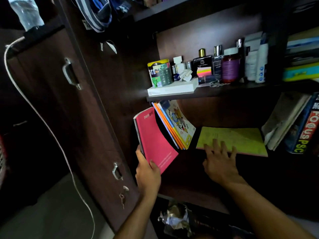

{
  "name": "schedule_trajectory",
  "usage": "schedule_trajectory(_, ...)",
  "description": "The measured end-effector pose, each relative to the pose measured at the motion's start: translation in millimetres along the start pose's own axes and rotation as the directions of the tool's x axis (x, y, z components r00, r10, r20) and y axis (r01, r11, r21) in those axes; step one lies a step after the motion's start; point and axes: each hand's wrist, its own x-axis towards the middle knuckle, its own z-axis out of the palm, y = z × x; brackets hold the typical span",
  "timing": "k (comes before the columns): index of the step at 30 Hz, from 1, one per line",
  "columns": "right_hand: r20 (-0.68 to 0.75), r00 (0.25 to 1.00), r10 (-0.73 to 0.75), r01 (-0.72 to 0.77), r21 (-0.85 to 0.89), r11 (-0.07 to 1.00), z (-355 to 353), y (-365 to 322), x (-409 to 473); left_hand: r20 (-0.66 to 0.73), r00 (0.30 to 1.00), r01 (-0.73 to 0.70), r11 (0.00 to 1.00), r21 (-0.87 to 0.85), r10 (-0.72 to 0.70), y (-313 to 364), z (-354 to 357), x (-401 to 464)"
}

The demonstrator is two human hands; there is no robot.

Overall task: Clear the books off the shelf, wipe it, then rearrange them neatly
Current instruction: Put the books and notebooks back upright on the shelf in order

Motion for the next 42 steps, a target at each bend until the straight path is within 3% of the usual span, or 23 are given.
schedule_trajectory(2, 0.038, 0.997, 0.069, -0.071, 0.033, 0.997, 4.3, -5.8, 16.2, -0.01, 1.0, 0.023, 1.0, -0.006, -0.023, -3.1, 4.9, 5.4)
schedule_trajectory(8, -0.106, 0.992, -0.067, 0.054, -0.12, 0.991, 10.6, 7.7, 71.3, -0.01, 1.0, 0.019, 0.996, -0.091, -0.02, -8.0, 26.0, 21.2)
schedule_trajectory(13, -0.169, 0.982, -0.079, 0.069, -0.066, 0.995, 15.5, 10.6, 77.5, -0.093, 0.995, -0.064, 0.972, -0.225, 0.044, -12.8, 52.4, 43.0)
schedule_trajectory(15, -0.251, 0.963, -0.095, 0.098, -0.002, 0.995, 11.4, 14.4, 78.2, -0.127, 0.992, -0.039, 0.96, -0.278, 0.003, -10.0, 61.5, 40.2)
schedule_trajectory(17, -0.383, 0.921, -0.073, 0.142, 0.155, 0.978, 10.4, 19.3, 79.3, -0.129, 0.991, -0.01, 0.94, -0.342, -0.036, -3.1, 68.3, 33.1)
schedule_trajectory(22, -0.658, 0.739, 0.147, 0.248, 0.468, 0.848, -9.5, 23.5, 76.0, 0.024, 0.994, 0.107, 0.854, -0.508, -0.11, 4.0, 94.8, 45.3)
schedule_trajectory(27, -0.725, 0.643, 0.247, 0.408, 0.597, 0.69, -30.5, -4.2, 79.5, 0.139, 0.99, 0.087, 0.843, -0.531, -0.015, 2.2, 110.2, 49.2)
schedule_trajectory(31, -0.717, 0.571, 0.4, 0.464, 0.683, 0.564, -35.2, -55.7, 108.2, 0.027, 0.999, 0.028, 0.881, -0.473, -0.017, -2.4, 110.6, 46.8)
schedule_trajectory(33, -0.705, 0.592, 0.39, 0.513, 0.703, 0.492, -37.5, -83.5, 109.8, -0.006, 1.0, -0.021, 0.9, -0.435, 0.02, -2.2, 111.1, 46.8)
schedule_trajectory(36, -0.694, 0.68, 0.236, 0.561, 0.7, 0.441, -25.7, -96.0, 100.8, 0.027, 0.998, -0.046, 0.904, -0.425, 0.063, 0.0, 112.1, 44.5)
schedule_trajectory(39, -0.598, 0.8, -0.046, 0.539, 0.682, 0.494, -6.7, -68.8, 100.8, 0.092, 0.993, -0.016, 0.848, -0.53, 0.076, -1.0, 112.7, 50.6)
schedule_trajectory(42, -0.318, 0.925, -0.209, 0.372, 0.645, 0.667, 10.2, -22.7, 100.6, 0.158, 0.987, 0.068, 0.823, -0.564, 0.026, -4.6, 115.6, 52.4)
